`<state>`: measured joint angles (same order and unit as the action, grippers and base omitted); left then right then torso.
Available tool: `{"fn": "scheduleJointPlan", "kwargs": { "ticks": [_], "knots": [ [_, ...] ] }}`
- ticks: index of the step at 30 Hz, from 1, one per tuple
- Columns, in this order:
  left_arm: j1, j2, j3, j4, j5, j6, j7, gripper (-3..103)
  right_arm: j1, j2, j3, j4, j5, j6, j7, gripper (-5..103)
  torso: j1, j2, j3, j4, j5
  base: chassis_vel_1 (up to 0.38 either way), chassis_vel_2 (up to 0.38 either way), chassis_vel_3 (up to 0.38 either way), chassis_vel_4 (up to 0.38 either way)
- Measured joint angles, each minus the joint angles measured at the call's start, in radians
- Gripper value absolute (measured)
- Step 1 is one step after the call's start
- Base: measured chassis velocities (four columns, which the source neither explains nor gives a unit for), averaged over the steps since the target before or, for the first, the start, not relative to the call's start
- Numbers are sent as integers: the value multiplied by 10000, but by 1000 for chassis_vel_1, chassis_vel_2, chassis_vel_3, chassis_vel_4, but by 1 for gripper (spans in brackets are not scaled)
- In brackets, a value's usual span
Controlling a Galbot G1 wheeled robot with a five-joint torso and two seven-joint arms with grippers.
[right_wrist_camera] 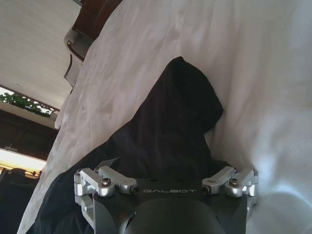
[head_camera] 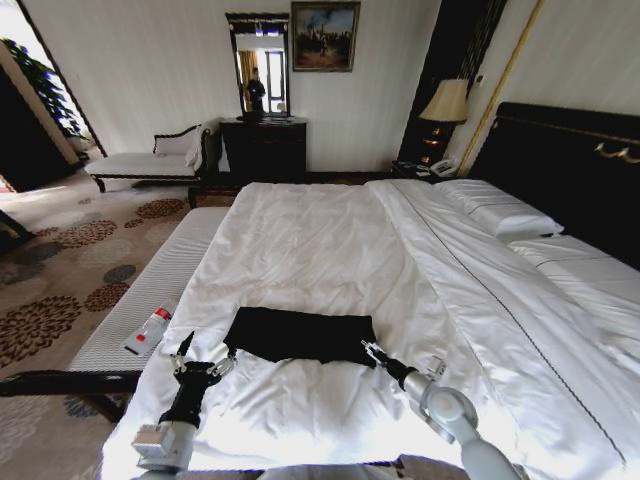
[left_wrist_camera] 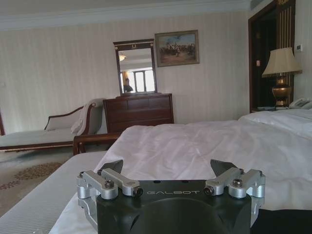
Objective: Fold the clothes on the bed.
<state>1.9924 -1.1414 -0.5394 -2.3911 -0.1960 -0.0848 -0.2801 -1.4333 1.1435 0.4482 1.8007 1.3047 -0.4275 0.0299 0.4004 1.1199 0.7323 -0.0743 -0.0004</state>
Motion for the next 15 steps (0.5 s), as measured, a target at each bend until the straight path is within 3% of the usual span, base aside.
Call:
{"fn": "scheduleJointPlan", "kwargs": {
  "ticks": [2,4,8,10,14,15],
  "knots": [
    [0,0,0,0,0,0,0,100,64,93,-104,-36,-27,3,-12,90,0,0,0,0,2,0,0,0,0],
    [0,0,0,0,0,0,0,100,90,125,-138,-57,-46,7,-13,90,0,0,0,0,1,0,0,0,0],
    [0,0,0,0,-1,1,0,100,256,300,-281,-370,-183,150,-55,68,0,0,0,0,1,0,0,0,0],
    [0,0,0,0,-1,0,0,100,268,308,-284,-392,-187,167,-60,68,0,0,0,0,1,0,0,0,0],
    [0,0,0,0,-1,1,0,100,381,303,-311,-441,-204,256,-64,47,1,0,0,0,2,0,0,0,0],
    [0,0,0,-1,-1,1,0,100,409,303,-318,-452,-206,272,-63,47,1,-1,0,0,3,0,0,0,0]
  ]
}}
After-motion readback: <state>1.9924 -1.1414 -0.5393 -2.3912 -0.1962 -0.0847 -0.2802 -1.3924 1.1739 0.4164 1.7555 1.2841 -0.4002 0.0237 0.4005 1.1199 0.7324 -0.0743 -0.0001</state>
